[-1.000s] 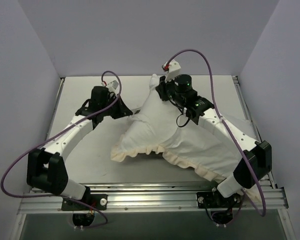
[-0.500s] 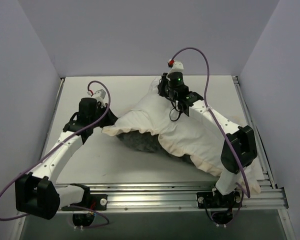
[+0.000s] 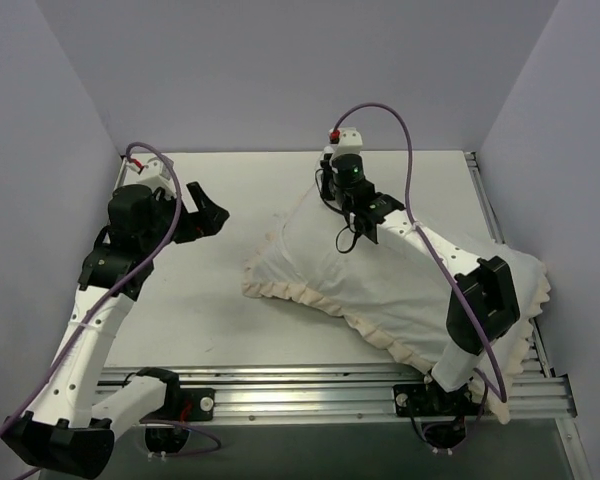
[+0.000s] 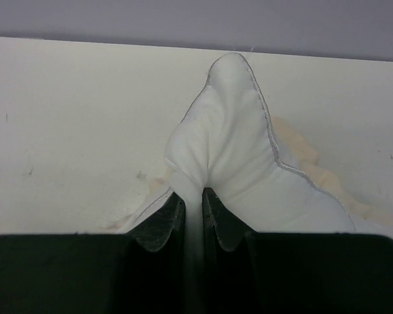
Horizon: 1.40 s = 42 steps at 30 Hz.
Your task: Remove the pillowcase from the pillow
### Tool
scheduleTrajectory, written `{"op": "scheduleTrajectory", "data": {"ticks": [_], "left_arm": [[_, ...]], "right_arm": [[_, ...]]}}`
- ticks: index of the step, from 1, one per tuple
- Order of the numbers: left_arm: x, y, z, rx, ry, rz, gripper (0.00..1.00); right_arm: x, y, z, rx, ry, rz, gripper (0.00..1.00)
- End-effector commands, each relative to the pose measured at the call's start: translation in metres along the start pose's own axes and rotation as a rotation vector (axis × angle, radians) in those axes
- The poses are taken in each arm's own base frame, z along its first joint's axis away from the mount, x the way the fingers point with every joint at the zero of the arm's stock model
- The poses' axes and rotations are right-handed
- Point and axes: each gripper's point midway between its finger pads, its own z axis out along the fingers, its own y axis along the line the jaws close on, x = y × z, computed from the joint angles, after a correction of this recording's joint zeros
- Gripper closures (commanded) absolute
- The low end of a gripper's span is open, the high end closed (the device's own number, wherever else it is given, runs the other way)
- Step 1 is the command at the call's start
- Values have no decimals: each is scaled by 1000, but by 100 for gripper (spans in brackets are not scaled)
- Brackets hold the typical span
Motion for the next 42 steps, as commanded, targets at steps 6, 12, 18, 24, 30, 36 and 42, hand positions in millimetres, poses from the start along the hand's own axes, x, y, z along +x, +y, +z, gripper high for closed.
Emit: {"op": "scheduleTrajectory", "data": {"ticks": [6,12,18,24,30,36,42], "left_arm": [[37,10,6,-23,95,-145,5],[89,21,44,20,181,-310,9],[111,4,56,120,251,-286,9],[87,-22,62,109,151,-242,10],[95,-44,94,42,181,-206,14],[123,-58,111,25,231,-177,22],[144,-64,105,20,286,-149,27]], "right_arm": [[-40,24,-18,-17,-146,-5,100],[-36,26,-16,-29,-143,2,100],[-33,22,-10,-19,-141,-1,100],[-28,27,-2,-24,-133,8,100],[-24,30,0,-32,-98,1,96],[-22,28,-15,-45,-41,-41,68],[-14,42,-40,-119,33,-47,39]]}}
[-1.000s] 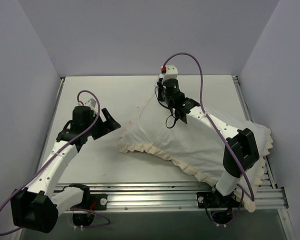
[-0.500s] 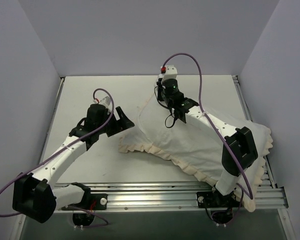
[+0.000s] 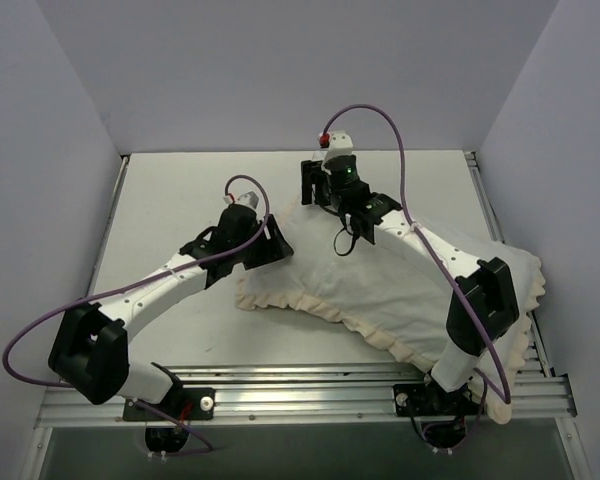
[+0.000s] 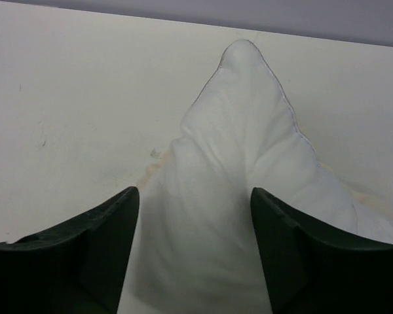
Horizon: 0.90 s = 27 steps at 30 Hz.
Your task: Remove the pillowcase from the pillow
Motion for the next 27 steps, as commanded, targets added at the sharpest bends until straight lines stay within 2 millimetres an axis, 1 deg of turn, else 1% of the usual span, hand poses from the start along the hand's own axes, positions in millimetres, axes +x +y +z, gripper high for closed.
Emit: {"op": "scheduleTrajectory", "data": {"ticks": [1,2,3,4,5,7,8,10,11,13,15,17,18,19,22,24,26,27], "left_arm": [[-7,-19,-14,36,-36,16,27],[-7,-16,-15,19,-51,24,26],[-3,-14,-17,8,-48,28,26],[-2,-14,-21,11,-54,31,26],[-1,-12,-22,5,-55,29,26],[3,-5,-23,-18,-56,35,26],[5,-2,-22,-24,-53,33,26],[10,0,-18,-26,-37,32,26],[11,-1,-17,-23,-34,29,26],[16,0,-14,-28,-24,35,26],[17,1,-12,-31,-26,37,27],[21,7,-8,-44,-20,34,28],[20,6,-6,-40,-24,32,29],[22,7,-3,-44,-20,25,30],[26,7,2,-38,-13,13,32],[26,1,2,-22,-12,10,32],[24,-4,-1,-11,-22,14,31],[23,-8,-3,-5,-30,18,30]], "right_arm": [[-24,21,-35,-87,-11,10,32],[-18,27,-39,-114,15,1,29],[-18,32,-46,-131,18,-2,25],[-13,40,-50,-151,30,-15,19],[-12,44,-55,-158,31,-21,17],[-6,48,-58,-162,41,-22,12],[10,44,-57,-147,85,-35,11],[20,39,-54,-122,108,-43,6],[30,39,-51,-119,132,-59,5],[40,40,-49,-129,159,-83,3],[60,38,-45,-117,208,-117,2],[75,30,-41,-82,242,-134,2],[86,24,-40,-60,263,-143,2],[92,19,-39,-36,269,-151,2],[116,9,-35,-3,319,-182,2],[130,4,-32,13,350,-201,3],[143,1,-30,21,377,-214,18],[147,-1,-29,25,380,-215,29]]}}
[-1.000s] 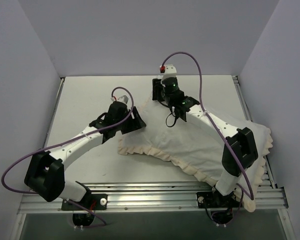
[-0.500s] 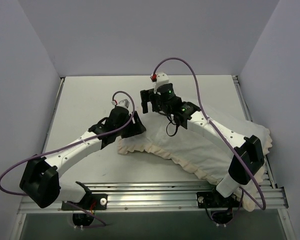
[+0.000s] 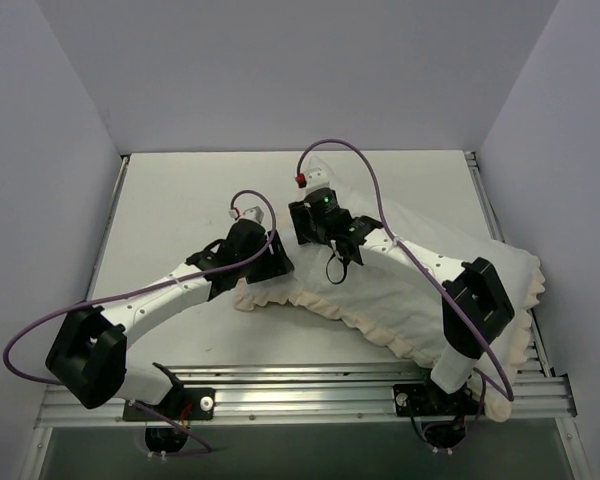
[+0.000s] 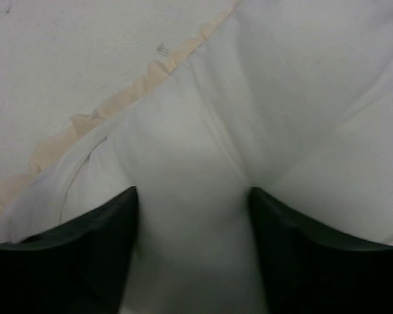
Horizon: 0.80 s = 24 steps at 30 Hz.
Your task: Remove the pillowcase from the pillow
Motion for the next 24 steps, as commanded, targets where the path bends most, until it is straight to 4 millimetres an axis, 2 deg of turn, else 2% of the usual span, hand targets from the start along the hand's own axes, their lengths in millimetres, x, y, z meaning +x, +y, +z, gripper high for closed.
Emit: {"op": "scheduleTrajectory", "data": {"ticks": [1,2,3,6,12,13,20,23,24], "left_arm": [[-14,-22,-7,64,-63,-6,29],[-15,-23,-9,68,-69,-7,27],[-16,-22,-11,63,-72,-8,25],[-19,-24,-16,69,-81,-10,21],[-28,-26,-13,52,-109,-19,19],[-31,-30,-13,60,-115,-27,19],[-46,-43,-4,69,-150,-26,19],[-47,-42,8,55,-150,-21,23],[-44,-38,14,38,-144,-15,28]], "right_arm": [[56,-17,10,72,148,-37,50],[61,-17,12,71,152,-33,58],[62,-17,12,67,153,-29,75],[62,-14,12,51,143,-16,100],[49,-13,4,41,107,-1,100],[40,-11,3,31,72,9,100],[36,-8,-1,19,51,20,100],[35,-4,0,5,47,21,100],[34,-4,0,6,44,22,100]]}}
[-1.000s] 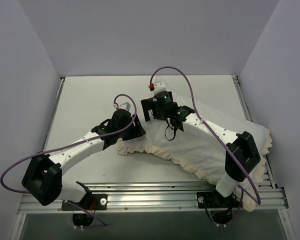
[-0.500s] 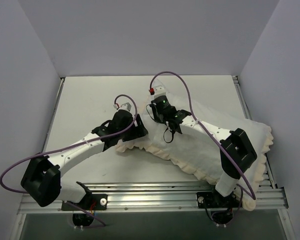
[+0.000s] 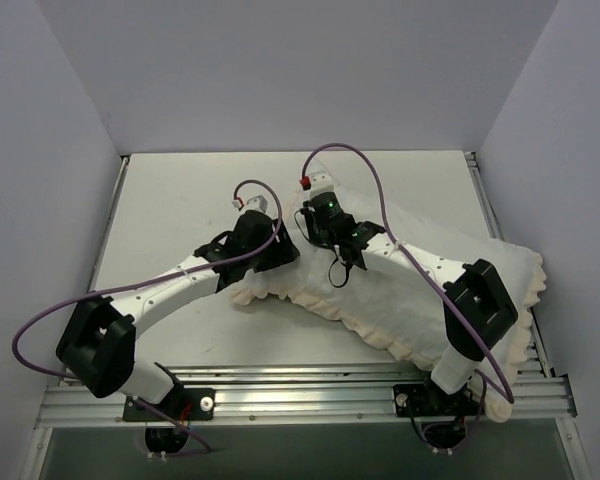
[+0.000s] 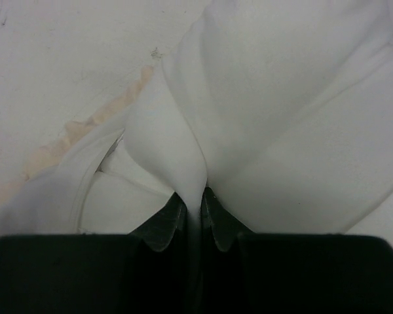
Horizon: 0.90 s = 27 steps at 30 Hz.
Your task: Remove the pillowcase from the pillow
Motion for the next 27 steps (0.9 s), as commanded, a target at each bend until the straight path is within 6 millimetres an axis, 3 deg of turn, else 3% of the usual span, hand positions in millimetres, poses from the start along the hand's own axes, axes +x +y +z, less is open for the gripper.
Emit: {"op": "scheduleTrajectory", "data": {"ticks": [1,3,4,8,9,10,12,13,17,19,22,24,25,27], "left_arm": [[-16,-11,12,8,-63,3,31],[-7,6,19,-47,-52,9,43],[-2,12,19,-67,-43,12,57],[9,48,7,-160,-57,1,91],[16,68,5,-208,-57,-12,97],[16,82,1,-251,-74,-17,98],[11,104,-7,-296,-96,-65,98],[20,121,-9,-331,-77,-75,98],[23,151,-12,-357,-62,-158,98],[21,154,-9,-340,-68,-188,98],[19,140,-2,-261,-67,-200,98],[22,117,5,-167,-41,-203,96],[12,96,9,-84,-76,-198,94],[15,55,9,29,-81,-146,90]], "right_arm": [[24,-1,-7,-5,79,-2,100],[21,-3,-9,4,70,-1,100],[16,-6,-12,12,58,-6,100],[-10,-40,-22,75,5,46,100],[-16,-46,-25,64,-5,67,100],[-31,-66,-32,82,-40,109,100],[-52,-75,-44,60,-87,139,100],[-68,-82,-57,53,-129,154,100],[-118,-64,-95,-110,-246,165,100],[-141,-50,-119,-205,-316,165,100],[-163,-36,-144,-301,-391,165,100],[-177,-28,-155,-356,-442,172,100],[-181,-25,-157,-377,-457,176,100],[-186,-10,-155,-454,-471,171,100]]}}
